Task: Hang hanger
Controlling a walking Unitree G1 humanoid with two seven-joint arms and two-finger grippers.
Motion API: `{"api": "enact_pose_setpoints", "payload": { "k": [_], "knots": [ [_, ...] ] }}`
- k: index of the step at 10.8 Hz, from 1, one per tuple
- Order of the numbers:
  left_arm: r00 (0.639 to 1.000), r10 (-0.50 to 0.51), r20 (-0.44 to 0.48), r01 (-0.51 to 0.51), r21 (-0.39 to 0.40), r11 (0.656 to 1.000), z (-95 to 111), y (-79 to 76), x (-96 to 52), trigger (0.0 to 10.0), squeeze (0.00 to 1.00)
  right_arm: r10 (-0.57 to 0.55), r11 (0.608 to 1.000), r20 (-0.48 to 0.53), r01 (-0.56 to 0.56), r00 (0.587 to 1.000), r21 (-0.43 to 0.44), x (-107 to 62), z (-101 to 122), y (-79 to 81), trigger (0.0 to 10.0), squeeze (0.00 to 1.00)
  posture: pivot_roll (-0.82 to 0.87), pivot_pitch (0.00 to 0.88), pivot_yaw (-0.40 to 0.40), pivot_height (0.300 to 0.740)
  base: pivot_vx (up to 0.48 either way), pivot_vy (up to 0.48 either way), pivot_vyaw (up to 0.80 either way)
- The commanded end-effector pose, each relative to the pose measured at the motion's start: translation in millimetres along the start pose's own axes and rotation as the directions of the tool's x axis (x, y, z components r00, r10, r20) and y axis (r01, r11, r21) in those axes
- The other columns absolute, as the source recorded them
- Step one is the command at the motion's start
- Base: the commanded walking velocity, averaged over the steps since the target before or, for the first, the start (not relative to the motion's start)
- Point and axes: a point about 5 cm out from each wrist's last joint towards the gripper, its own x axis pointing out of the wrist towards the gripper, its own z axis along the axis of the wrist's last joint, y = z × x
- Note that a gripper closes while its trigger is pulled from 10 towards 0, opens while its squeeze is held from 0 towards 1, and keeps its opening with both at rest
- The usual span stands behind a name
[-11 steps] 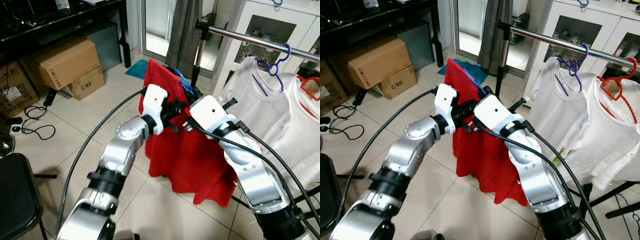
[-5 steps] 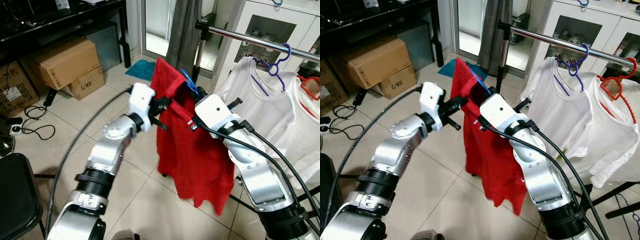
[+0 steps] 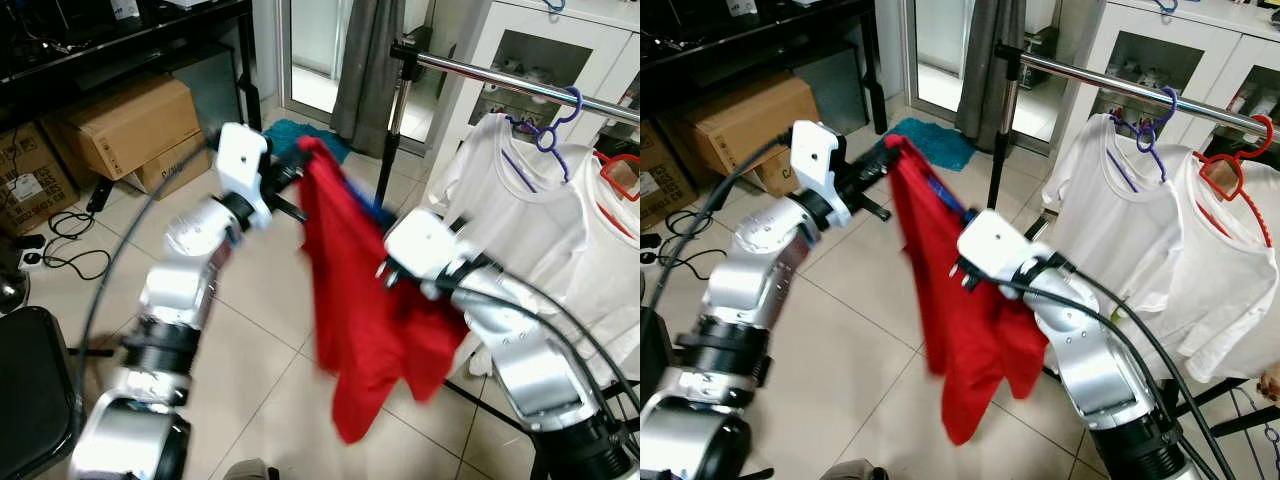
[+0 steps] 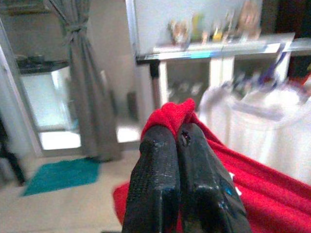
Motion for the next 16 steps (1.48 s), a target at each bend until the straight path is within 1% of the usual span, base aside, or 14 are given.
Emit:
{"api": "enact_pose_setpoints", "payload": {
  "k": [1, 2, 3, 4, 5, 6, 7, 8, 10, 11, 12, 14, 15, 16],
  "knots": [
    [0.998, -0.025, -0.052, 0.032, 0.138, 0.990, 0.1, -1.2, 2.2, 0.0, 0.00, 0.068, 0.995, -0.078, -0.061, 0.995, 0.078, -3.2, -2.2, 0.4, 0.0, 0.00, 0.00, 0.000, 0.008, 0.740, 0.000, 0.000, 0.00],
    [0.997, -0.035, -0.070, 0.046, 0.157, 0.987, -2.3, -4.1, 2.8, 0.0, 0.00, 0.107, 0.988, -0.115, -0.093, 0.988, 0.120, -3.5, -2.3, 2.2, 0.0, 0.00, 0.00, 0.000, 0.008, 0.740, 0.000, 0.000, 0.00],
    [0.997, -0.034, -0.075, 0.046, 0.161, 0.986, -3.9, -7.3, 4.8, 0.0, 0.00, 0.127, 0.988, -0.148, -0.111, 0.981, 0.112, -4.0, -2.1, 1.2, 0.0, 0.00, 0.00, 0.000, 0.007, 0.740, 0.000, 0.000, 0.00],
    [0.995, 0.042, -0.093, -0.025, 0.181, 0.983, -7.2, 2.9, 3.3, 0.0, 0.00, 0.090, 0.990, -0.139, -0.073, 0.986, 0.124, -6.7, -3.7, -7.3, 0.0, 0.00, 0.00, 0.000, 0.009, 0.740, 0.000, 0.000, 0.00],
    [0.990, 0.101, -0.096, -0.078, 0.211, 0.974, -7.1, 14.4, 0.9, 0.0, 0.00, 0.092, 0.986, -0.144, -0.070, 0.985, 0.149, -10.7, -7.3, -11.2, 0.0, 0.00, 0.00, 0.000, 0.010, 0.740, 0.000, 0.000, 0.00],
    [0.990, 0.110, -0.087, -0.089, 0.219, 0.972, -5.0, 22.4, -1.8, 0.0, 0.00, 0.100, 0.976, -0.113, -0.075, 0.989, 0.203, -15.5, -7.9, -14.4, 0.0, 0.00, 0.00, 0.000, 0.012, 0.740, 0.000, 0.000, 0.00],
    [0.988, 0.091, -0.126, -0.053, 0.275, 0.960, -9.8, 24.9, -5.3, 0.0, 0.00, 0.017, 0.951, -0.034, -0.006, 0.999, 0.308, -16.4, -2.2, -25.5, 0.0, 0.00, 0.00, 0.000, 0.016, 0.740, 0.000, 0.000, 0.00],
    [0.980, 0.151, -0.131, -0.104, 0.307, 0.946, -12.8, 34.1, -9.0, 0.0, 0.00, -0.018, 0.932, 0.017, 0.011, 1.000, 0.362, -21.9, -3.3, -32.0, 0.0, 0.00, -0.01, 0.000, 0.017, 0.740, 0.000, 0.000, 0.00],
    [0.970, 0.228, -0.081, -0.191, 0.325, 0.926, -4.2, 49.9, -11.0, 0.0, 0.00, 0.124, 0.962, -0.104, -0.094, 0.987, 0.257, -32.5, -25.4, -20.1, 0.0, 0.00, 0.00, 0.000, 0.017, 0.740, 0.000, 0.000, 0.00],
    [0.967, 0.249, -0.058, -0.216, 0.336, 0.917, 1.7, 57.5, -11.5, 0.0, 0.00, 0.189, 0.974, -0.211, -0.155, 0.959, 0.168, -39.1, -40.7, -13.9, 0.0, 0.00, 0.00, 0.000, 0.016, 0.740, 0.000, 0.000, 0.00],
    [0.972, 0.228, -0.054, -0.196, 0.340, 0.920, 4.0, 58.0, -10.2, 0.0, 0.00, 0.216, 0.973, -0.242, -0.190, 0.946, 0.129, -42.4, -48.1, -10.3, 0.0, 0.00, 0.00, 0.000, 0.018, 0.740, 0.000, 0.000, 0.00],
    [0.975, 0.217, -0.052, -0.187, 0.345, 0.920, 2.4, 55.1, -7.3, 0.0, 0.00, 0.203, 0.978, -0.239, -0.183, 0.949, 0.104, -42.5, -45.9, -12.0, 0.0, 0.00, 0.00, 0.000, 0.021, 0.740, 0.000, 0.000, 0.00],
    [0.975, 0.220, -0.035, -0.194, 0.349, 0.917, 4.5, 55.4, -5.4, 0.0, 0.00, 0.194, 0.978, -0.220, -0.171, 0.956, 0.119, -42.5, -44.1, -12.3, 0.0, 0.00, 0.00, 0.000, 0.022, 0.740, 0.000, 0.000, 0.00],
    [0.982, 0.186, -0.036, -0.162, 0.351, 0.922, 5.3, 52.8, -3.7, 0.0, 0.00, 0.118, 0.966, -0.122, -0.085, 0.985, 0.246, -38.6, -34.8, -16.3, 0.0, 0.00, 0.00, 0.000, 0.021, 0.740, 0.000, 0.000, 0.00]
  ]
}}
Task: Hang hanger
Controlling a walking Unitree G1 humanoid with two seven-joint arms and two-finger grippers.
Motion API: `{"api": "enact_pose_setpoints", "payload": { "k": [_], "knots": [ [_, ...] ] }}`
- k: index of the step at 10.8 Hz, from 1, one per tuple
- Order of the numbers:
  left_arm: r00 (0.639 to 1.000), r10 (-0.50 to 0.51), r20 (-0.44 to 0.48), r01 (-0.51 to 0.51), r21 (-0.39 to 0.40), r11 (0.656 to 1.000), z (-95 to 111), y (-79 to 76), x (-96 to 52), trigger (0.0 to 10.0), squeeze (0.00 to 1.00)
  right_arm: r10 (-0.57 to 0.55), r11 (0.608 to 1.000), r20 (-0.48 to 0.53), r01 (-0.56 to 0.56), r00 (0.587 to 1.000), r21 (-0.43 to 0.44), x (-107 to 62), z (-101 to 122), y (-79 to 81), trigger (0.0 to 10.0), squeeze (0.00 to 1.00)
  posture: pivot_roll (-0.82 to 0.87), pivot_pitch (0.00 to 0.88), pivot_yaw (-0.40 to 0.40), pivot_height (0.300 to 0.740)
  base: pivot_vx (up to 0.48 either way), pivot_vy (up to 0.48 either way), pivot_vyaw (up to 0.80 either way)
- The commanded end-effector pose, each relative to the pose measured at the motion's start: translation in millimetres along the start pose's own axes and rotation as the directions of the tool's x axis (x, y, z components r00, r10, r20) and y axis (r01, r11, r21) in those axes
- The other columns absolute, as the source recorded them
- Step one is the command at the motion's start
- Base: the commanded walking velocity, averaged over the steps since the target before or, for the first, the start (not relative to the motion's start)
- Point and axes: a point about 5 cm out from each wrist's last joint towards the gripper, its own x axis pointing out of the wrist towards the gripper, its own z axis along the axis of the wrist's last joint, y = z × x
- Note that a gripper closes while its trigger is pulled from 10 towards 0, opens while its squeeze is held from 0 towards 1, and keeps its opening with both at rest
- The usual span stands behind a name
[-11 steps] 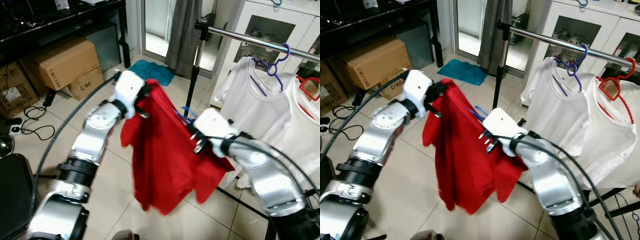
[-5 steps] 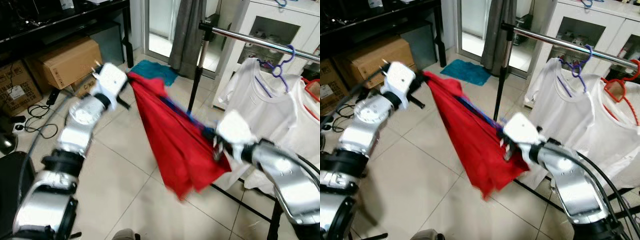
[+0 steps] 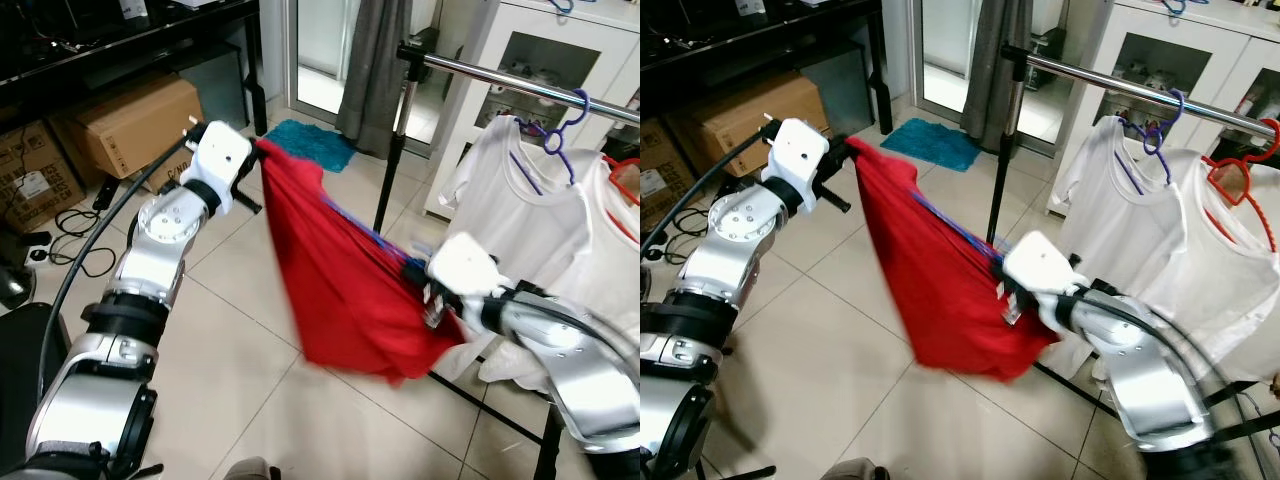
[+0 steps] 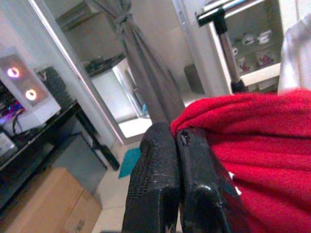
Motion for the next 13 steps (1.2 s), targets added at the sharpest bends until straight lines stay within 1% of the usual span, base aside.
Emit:
{"api": "enact_pose_setpoints", "payload": {
  "k": [1, 2, 3, 4, 5, 6, 7, 8, 9, 10, 11, 12, 13],
  "knots": [
    [1.000, 0.000, 0.000, 0.000, 0.017, 1.000, 3.0, 5.1, 1.0, 0.0, 0.00, -0.048, 0.998, 0.068, 0.045, 0.997, 0.040, -6.0, 10.5, -10.6, 0.0, 0.00, 0.00, 0.000, 0.021, 0.740, 0.000, 0.000, 0.00],
    [0.999, 0.028, -0.024, -0.029, -0.027, 0.999, -3.9, 3.4, 1.1, 0.0, 0.00, 0.025, 0.999, 0.111, -0.029, 0.994, 0.030, -7.1, 15.0, -3.8, 0.0, 0.00, 0.00, 0.000, 0.021, 0.740, 0.000, 0.000, 0.00],
    [0.999, 0.021, -0.024, -0.022, -0.053, 0.998, -4.9, 0.5, 1.8, 0.0, 0.00, 0.046, 0.999, 0.094, -0.048, 0.995, 0.022, -7.3, 12.6, -0.4, 0.0, 0.00, 0.00, 0.000, 0.019, 0.740, 0.000, 0.000, 0.00],
    [0.999, -0.041, -0.026, 0.040, -0.042, 0.998, -6.7, -13.2, 3.8, 0.0, 0.00, 0.037, 0.999, 0.086, -0.038, 0.996, 0.015, -4.0, 16.7, 1.3, 0.0, 0.00, 0.00, 0.000, 0.019, 0.740, 0.000, 0.000, 0.00],
    [0.997, -0.074, -0.006, 0.074, -0.039, 0.997, -3.8, -21.5, 5.4, 0.0, 0.00, 0.039, 0.999, 0.057, -0.038, 0.998, -0.007, -0.4, 19.2, 2.5, 0.0, 0.00, 0.00, 0.000, 0.019, 0.740, 0.000, 0.000, 0.00],
    [0.996, -0.087, 0.009, 0.087, -0.032, 0.996, -0.3, -26.4, 7.5, 0.0, 0.00, 0.059, 0.996, -0.010, -0.060, 0.998, -0.059, 2.4, 17.7, 5.4, 0.0, 0.00, 0.00, 0.000, 0.018, 0.740, 0.000, 0.000, 0.00],
    [0.996, -0.083, 0.021, 0.083, -0.022, 0.996, 2.9, -27.1, 9.7, 0.0, 0.00, 0.079, 0.988, -0.082, -0.089, 0.993, -0.125, 3.1, 12.8, 7.8, 0.0, 0.00, 0.00, 0.000, 0.017, 0.740, 0.000, 0.000, 0.00],
    [0.997, -0.073, 0.033, 0.073, -0.017, 0.997, 6.4, -25.1, 11.3, 0.0, 0.00, 0.081, 0.982, -0.128, -0.100, 0.989, -0.157, 2.8, 7.8, 8.7, 0.0, 0.00, 0.00, 0.000, 0.017, 0.740, 0.000, 0.000, 0.00],
    [0.996, -0.063, 0.056, 0.064, -0.014, 0.998, 11.9, -20.8, 12.7, 0.0, 0.00, 0.073, 0.982, -0.172, -0.101, 0.982, -0.159, 2.7, 0.7, 8.6, 0.0, 0.00, 0.00, 0.000, 0.017, 0.740, 0.000, 0.000, 0.00],
    [0.996, -0.055, 0.065, 0.056, -0.009, 0.998, 15.0, -15.8, 12.6, 0.0, 0.00, 0.064, 0.983, -0.219, -0.099, 0.974, -0.153, -0.1, -8.2, 7.4, 0.0, 0.00, 0.00, 0.000, 0.014, 0.740, 0.000, 0.000, 0.00],
    [0.998, -0.037, 0.050, 0.035, 0.030, 0.999, 14.0, -5.5, 10.9, 0.0, 0.00, 0.015, 0.991, -0.290, -0.053, 0.957, -0.122, -7.6, -20.9, -1.3, 0.0, 0.00, 0.00, 0.000, 0.013, 0.740, 0.000, 0.000, 0.00],
    [0.999, -0.019, 0.043, 0.018, 0.026, 0.999, 12.5, 0.0, 9.6, 0.0, 0.00, 0.006, 0.995, -0.282, -0.034, 0.959, -0.098, -9.8, -22.1, -4.9, 0.0, 0.00, 0.00, 0.000, 0.013, 0.740, 0.000, 0.000, 0.00],
    [0.999, 0.039, 0.031, -0.038, -0.022, 0.999, 9.7, 12.2, 7.7, 0.0, 0.00, -0.010, 0.997, -0.247, -0.008, 0.969, -0.073, -12.7, -23.5, -10.8, 0.0, 0.00, 0.00, 0.000, 0.015, 0.740, 0.000, 0.000, 0.00]
  ]
}}
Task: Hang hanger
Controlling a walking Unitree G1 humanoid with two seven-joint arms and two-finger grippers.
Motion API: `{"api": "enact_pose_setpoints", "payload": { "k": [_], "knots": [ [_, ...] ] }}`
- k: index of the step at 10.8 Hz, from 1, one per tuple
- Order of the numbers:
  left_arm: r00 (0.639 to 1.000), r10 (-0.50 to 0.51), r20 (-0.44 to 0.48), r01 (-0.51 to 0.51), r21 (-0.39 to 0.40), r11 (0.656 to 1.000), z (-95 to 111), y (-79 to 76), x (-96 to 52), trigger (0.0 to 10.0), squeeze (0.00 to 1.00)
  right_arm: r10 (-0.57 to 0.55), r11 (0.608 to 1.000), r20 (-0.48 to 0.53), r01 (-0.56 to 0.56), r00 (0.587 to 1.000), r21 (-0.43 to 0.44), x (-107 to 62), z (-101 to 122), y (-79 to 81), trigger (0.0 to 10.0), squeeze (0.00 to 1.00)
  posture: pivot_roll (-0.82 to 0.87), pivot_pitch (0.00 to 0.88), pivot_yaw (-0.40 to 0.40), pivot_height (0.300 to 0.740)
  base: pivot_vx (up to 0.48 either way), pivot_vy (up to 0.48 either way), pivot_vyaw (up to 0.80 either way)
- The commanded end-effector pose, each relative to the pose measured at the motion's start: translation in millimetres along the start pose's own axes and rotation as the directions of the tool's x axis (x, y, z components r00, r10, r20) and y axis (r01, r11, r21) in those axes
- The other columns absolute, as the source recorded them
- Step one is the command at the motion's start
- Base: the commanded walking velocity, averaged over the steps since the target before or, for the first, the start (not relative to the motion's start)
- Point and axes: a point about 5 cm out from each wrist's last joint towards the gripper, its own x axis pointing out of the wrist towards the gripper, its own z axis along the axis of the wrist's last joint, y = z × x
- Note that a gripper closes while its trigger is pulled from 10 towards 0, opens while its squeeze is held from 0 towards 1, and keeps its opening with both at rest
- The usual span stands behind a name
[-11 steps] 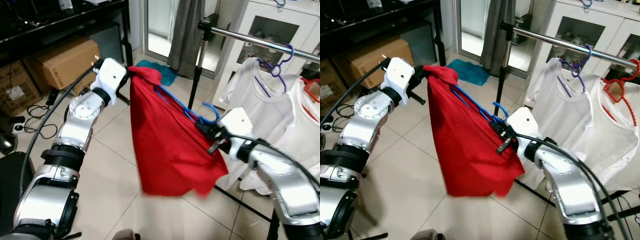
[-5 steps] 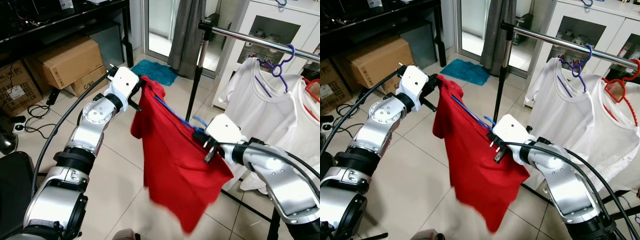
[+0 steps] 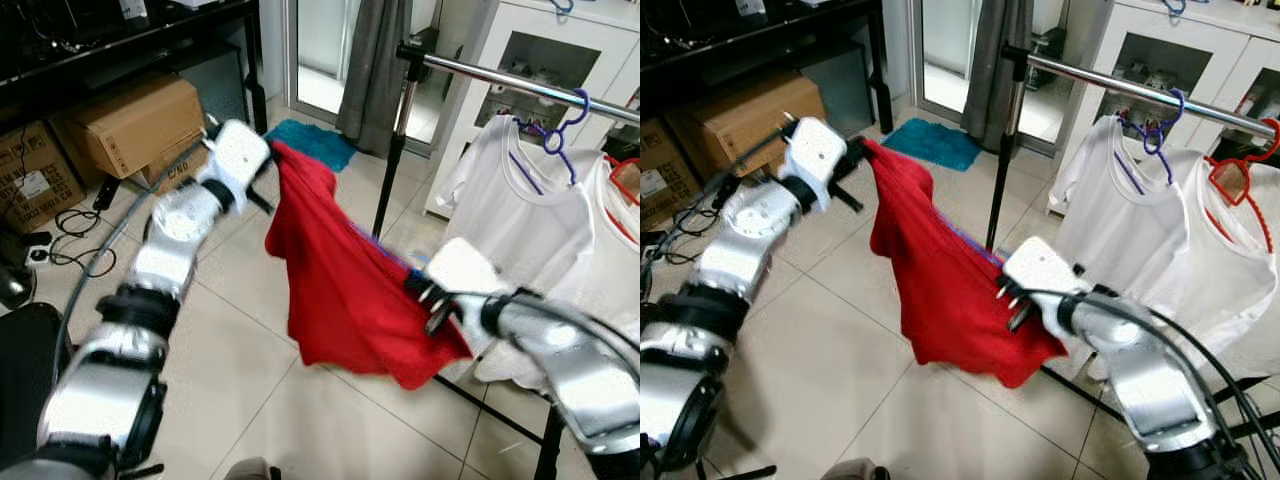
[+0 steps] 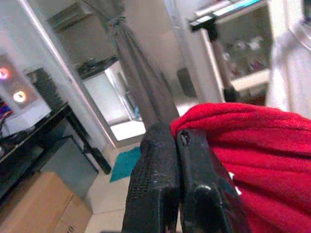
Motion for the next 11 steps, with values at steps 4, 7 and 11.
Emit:
{"api": "enact_pose_setpoints", "payload": {
  "k": [4, 7, 11],
  "knots": [
    [0.994, 0.090, -0.056, -0.093, -0.044, 0.995, -10.8, 15.8, -4.9, 0.0, 0.00, 0.009, 0.998, 0.078, -0.014, 0.997, 0.062, -3.5, 3.8, -3.0, 0.0, 0.00, 0.00, 0.000, 0.016, 0.740, 0.000, 0.000, 0.00],
    [0.945, 0.314, -0.089, -0.321, -0.433, 0.842, -23.0, 41.6, -10.4, 0.0, 0.00, 0.102, 0.991, 0.193, -0.116, 0.976, 0.063, -12.0, 8.0, 7.9, 0.0, 0.00, -0.01, 0.000, 0.019, 0.740, 0.000, 0.000, 0.00],
    [0.991, 0.115, -0.068, -0.133, -0.620, 0.774, -24.9, 12.6, 3.7, 0.0, 0.00, 0.110, 0.988, 0.295, -0.137, 0.949, 0.073, -5.7, 24.9, 17.3, 0.0, 0.00, -0.01, 0.000, 0.025, 0.740, 0.000, 0.000, 0.00]
  ]
}}
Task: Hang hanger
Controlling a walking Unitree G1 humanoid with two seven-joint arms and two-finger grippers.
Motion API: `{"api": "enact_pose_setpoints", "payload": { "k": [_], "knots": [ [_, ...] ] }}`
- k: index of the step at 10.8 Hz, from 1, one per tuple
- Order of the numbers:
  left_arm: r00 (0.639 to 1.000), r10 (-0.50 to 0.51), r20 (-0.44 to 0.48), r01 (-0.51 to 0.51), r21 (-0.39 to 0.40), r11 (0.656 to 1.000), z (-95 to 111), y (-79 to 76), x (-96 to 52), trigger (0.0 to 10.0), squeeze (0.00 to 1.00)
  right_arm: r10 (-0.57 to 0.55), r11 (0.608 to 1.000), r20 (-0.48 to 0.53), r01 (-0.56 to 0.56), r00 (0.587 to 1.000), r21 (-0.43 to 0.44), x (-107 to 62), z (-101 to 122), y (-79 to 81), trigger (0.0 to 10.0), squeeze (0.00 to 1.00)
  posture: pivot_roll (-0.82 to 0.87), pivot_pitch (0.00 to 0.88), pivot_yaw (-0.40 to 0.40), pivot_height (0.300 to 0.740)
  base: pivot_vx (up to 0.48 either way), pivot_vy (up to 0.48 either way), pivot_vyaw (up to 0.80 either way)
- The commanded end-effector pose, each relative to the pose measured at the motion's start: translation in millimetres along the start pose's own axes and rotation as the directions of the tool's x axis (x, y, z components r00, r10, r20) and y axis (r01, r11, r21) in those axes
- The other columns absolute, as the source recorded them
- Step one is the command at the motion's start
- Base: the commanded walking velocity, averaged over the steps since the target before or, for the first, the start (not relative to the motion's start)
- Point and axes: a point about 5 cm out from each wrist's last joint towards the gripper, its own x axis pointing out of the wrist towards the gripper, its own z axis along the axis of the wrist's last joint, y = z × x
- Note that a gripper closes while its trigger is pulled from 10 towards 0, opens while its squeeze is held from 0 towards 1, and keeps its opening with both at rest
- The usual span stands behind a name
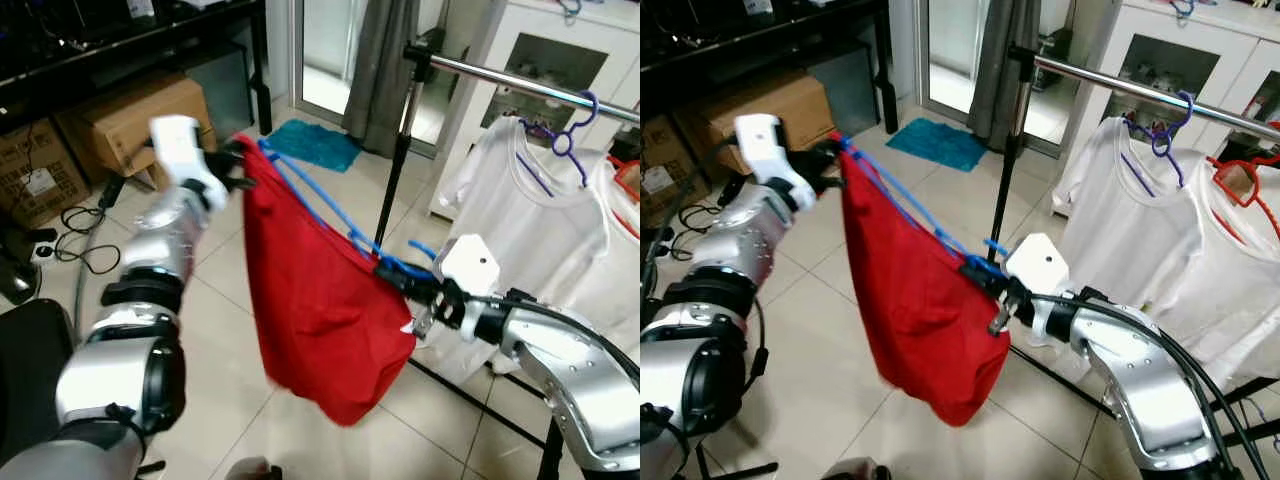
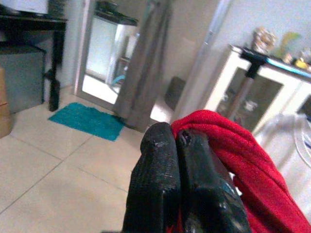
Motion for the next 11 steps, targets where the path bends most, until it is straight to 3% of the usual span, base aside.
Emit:
{"api": "enact_pose_setpoints", "payload": {
  "k": [1, 2, 3, 4, 5, 6, 7, 8, 9, 10, 11],
  "knots": [
    [0.994, -0.103, -0.018, 0.105, 0.093, 0.990, -0.9, -18.5, 4.2, 0.0, 0.00, -0.121, 0.992, 0.016, 0.121, 0.992, 0.025, 3.9, 4.9, -12.1, 0.0, 0.00, -0.01, 0.000, 0.029, 0.740, 0.000, 0.000, 0.00],
    [0.980, -0.193, -0.057, 0.200, 0.162, 0.966, -9.9, -36.1, 4.6, 0.0, 0.00, -0.214, 0.974, 0.029, 0.211, 0.976, 0.080, 8.2, 6.4, -18.7, 0.0, 0.00, -0.01, 0.000, 0.029, 0.740, 0.000, 0.000, 0.00],
    [0.935, -0.336, -0.113, 0.352, 0.177, 0.919, -27.5, -68.8, -0.2, 0.0, 0.00, -0.393, 0.904, 0.033, 0.380, 0.919, 0.197, 15.0, 5.8, -31.6, 0.0, 0.00, -0.01, 0.000, 0.033, 0.740, 0.000, 0.000, 0.00],
    [0.894, -0.425, -0.146, 0.445, 0.170, 0.879, -39.2, -89.2, -8.7, 0.0, 0.00, -0.530, 0.811, 0.008, 0.504, 0.848, 0.298, 16.6, 3.0, -43.4, 0.0, 0.00, -0.01, 0.000, 0.038, 0.740, 0.000, 0.000, 0.00],
    [0.867, -0.471, -0.162, 0.495, 0.173, 0.852, -45.6, -98.5, -17.2, 0.0, 0.00, -0.602, 0.749, -0.012, 0.570, 0.798, 0.337, 14.4, 0.4, -52.8, 0.0, 0.00, -0.01, 0.000, 0.039, 0.740, 0.000, 0.000, 0.00],
    [0.862, -0.476, -0.175, 0.502, 0.173, 0.847, -53.6, -102.3, -30.4, 0.0, 0.00, -0.684, 0.669, -0.044, 0.651, 0.728, 0.359, 6.8, -5.6, -67.1, 0.0, 0.00, 0.00, 0.000, 0.042, 0.740, 0.000, 0.000, 0.00],
    [0.881, -0.441, -0.173, 0.469, 0.189, 0.863, -56.0, -96.7, -33.6, 0.0, 0.00, -0.673, 0.673, -0.065, 0.645, 0.737, 0.362, 3.6, -8.9, -66.8, 4.0, 0.00, 0.00, 0.000, 0.042, 0.740, 0.000, 0.000, 0.00],
    [0.947, -0.294, -0.127, 0.316, 0.216, 0.924, -54.1, -74.7, -48.2, 4.4, 0.00, -0.609, 0.744, -0.127, 0.619, 0.783, 0.251, -7.4, -21.6, -51.3, 10.0, 0.00, 0.00, 0.000, 0.045, 0.740, 0.000, 0.000, 0.00],
    [0.971, -0.189, -0.145, 0.221, 0.253, 0.942, -56.2, -59.9, -62.2, 10.0, 0.00, -0.656, 0.669, -0.273, 0.710, 0.704, 0.221, -28.4, -47.6, -39.3, 10.0, 0.00, 0.01, 0.000, 0.040, 0.740, 0.000, 0.000, -0.78],
    [0.978, -0.152, -0.144, 0.191, 0.315, 0.930, -55.9, -54.0, -77.5, 10.0, 0.00, -0.668, 0.620, -0.362, 0.756, 0.650, 0.212, -53.5, -68.2, -17.3, 10.0, 0.00, 0.01, 0.000, 0.034, 0.740, 0.000, 0.000, -0.78],
    [0.983, -0.144, -0.115, 0.174, 0.318, 0.932, -53.2, -55.1, -80.9, 10.0, 0.00, -0.673, 0.599, -0.385, 0.771, 0.631, 0.217, -62.1, -72.2, -9.6, 10.0, 0.00, 0.01, 0.000, 0.036, 0.740, 0.000, 0.000, -0.78]
  ]
}}
